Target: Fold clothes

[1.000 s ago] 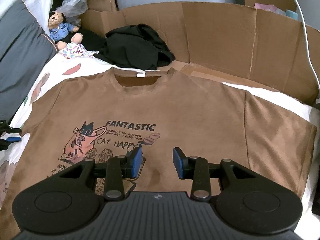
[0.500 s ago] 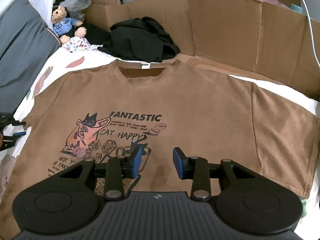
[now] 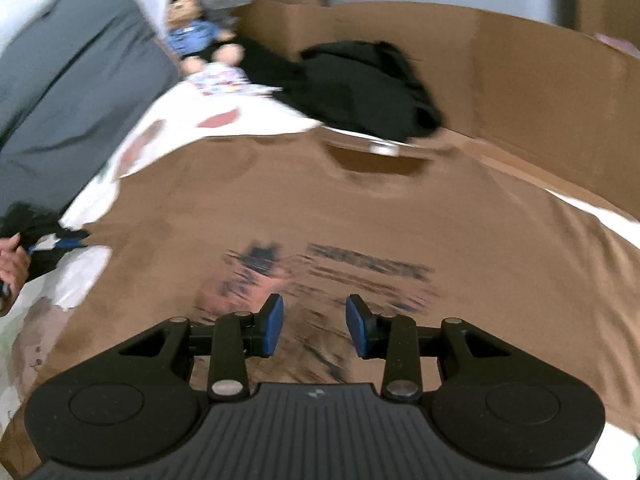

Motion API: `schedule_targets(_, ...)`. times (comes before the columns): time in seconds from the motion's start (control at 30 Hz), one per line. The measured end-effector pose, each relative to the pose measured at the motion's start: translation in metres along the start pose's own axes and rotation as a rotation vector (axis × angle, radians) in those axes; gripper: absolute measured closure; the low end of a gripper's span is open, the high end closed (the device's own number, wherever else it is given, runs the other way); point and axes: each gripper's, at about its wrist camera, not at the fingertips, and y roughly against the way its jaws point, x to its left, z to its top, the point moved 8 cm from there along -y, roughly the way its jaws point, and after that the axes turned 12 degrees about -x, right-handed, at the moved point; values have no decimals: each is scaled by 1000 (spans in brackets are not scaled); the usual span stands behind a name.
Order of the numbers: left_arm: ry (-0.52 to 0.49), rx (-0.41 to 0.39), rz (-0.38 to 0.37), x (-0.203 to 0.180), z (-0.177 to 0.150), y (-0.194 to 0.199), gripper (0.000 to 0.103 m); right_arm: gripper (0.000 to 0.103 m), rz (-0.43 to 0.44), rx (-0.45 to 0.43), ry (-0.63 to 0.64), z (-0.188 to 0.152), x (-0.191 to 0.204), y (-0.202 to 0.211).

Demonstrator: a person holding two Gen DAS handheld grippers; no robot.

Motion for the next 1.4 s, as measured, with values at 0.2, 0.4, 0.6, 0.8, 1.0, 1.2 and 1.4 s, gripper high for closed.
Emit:
schedule_targets(0.2, -108, 30, -65, -23, 13, 2, 96, 68, 199, 38, 92, 12, 87, -48)
schedule_targets(0.4, -169, 53, -120, -34, 18, 1, 96, 72, 351, 56, 175, 24, 154, -84)
schedule_targets(0.6, -187, 68, -163, -41, 17, 1, 97, 85, 393, 76, 158, 23, 174, -109)
schedule_targets(0.8, -174, 76, -208, -48, 16, 3, 97, 97, 418, 102, 140, 18, 185, -131)
schedule_targets(1.0, -181, 90, -224, -54, 11, 3, 97, 97, 449, 130, 131, -1, 190, -147)
schedule_targets(1.2, -204, 108, -250, -59, 11, 7, 99, 100, 454, 168, 125, -17, 198, -162)
schedule_targets(1.4, -239, 141, -294, -65, 0, 10, 99, 102, 447, 191, 86, -21, 200, -180)
